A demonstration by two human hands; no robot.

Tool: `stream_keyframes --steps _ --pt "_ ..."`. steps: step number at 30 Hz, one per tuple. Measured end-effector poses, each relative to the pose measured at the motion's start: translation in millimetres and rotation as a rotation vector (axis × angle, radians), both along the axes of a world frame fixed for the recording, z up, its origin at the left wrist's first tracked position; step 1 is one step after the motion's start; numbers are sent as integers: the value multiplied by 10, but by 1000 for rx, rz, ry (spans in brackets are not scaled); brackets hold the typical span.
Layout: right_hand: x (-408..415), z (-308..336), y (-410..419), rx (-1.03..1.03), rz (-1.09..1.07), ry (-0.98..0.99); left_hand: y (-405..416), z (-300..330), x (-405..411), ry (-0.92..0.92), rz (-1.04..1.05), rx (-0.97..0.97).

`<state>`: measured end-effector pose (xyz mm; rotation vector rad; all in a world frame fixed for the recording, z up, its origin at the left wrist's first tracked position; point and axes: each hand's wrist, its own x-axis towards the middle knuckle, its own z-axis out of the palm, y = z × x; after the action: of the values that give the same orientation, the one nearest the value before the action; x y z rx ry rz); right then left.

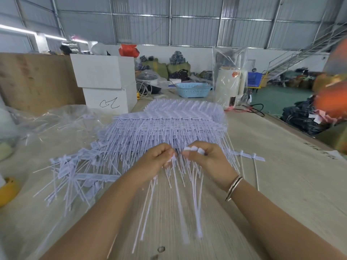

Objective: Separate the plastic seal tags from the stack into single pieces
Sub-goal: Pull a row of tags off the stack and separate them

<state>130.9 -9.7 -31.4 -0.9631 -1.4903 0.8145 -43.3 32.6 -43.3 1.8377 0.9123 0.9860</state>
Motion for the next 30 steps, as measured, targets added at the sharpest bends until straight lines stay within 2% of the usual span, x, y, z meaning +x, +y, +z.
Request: stream_keyframes --steps 2,4,6,10,13,17,20,24,26,30 --pt "36 19 5 9 19 46 -3 4 -2 15 18 9" --pt "57 9 3 -55 45 7 -36 11 53 47 6 -2" --pt "71 -11 8 -125 44 -61 -77 3 126 80 1 -26" --pt "56 -42 49 -121 3 -264 -91 -28 166 239 -2 113" --pt "46 -40 65 -117 -40 -453 -95 -32 168 235 -1 151" --pt "96 -45 56 -189 51 -546 -138 -19 193 257 -21 159" --pt "121 -47 49 -222 66 -552 -109 -22 152 332 10 185" --pt "171 -17 73 -237 46 -400 -55 -65 22 565 45 219" --pt "177 -17 69 -266 65 -385 -48 -72 17 577 53 217" --pt "159 -26 72 -313 109 -367 -57 -59 47 590 99 331"
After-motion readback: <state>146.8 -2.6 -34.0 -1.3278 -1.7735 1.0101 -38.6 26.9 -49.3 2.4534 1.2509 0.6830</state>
